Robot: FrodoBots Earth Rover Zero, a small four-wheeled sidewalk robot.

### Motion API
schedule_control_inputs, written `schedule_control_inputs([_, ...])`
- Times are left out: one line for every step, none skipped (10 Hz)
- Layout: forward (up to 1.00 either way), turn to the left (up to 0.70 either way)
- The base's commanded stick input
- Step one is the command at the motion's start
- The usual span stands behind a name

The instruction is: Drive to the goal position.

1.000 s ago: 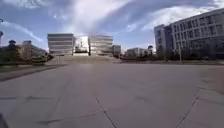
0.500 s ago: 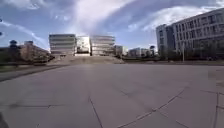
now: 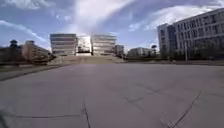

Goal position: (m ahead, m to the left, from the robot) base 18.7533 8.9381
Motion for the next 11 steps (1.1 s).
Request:
schedule_control_inputs([0.7,0.0])
schedule_control_inputs([0.7,0.0])
schedule_control_inputs([0.7,0.0])
schedule_control_inputs([0.7,0.0])
schedule_control_inputs([0.7,0.0])
schedule_control_inputs([0.7,0.0])
schedule_control_inputs([0.7,0.0])
schedule_control_inputs([0.7,0.0])
schedule_control_inputs([0.7,0.0])
schedule_control_inputs([0.7,0.0])
schedule_control_inputs([0.7,0.0])
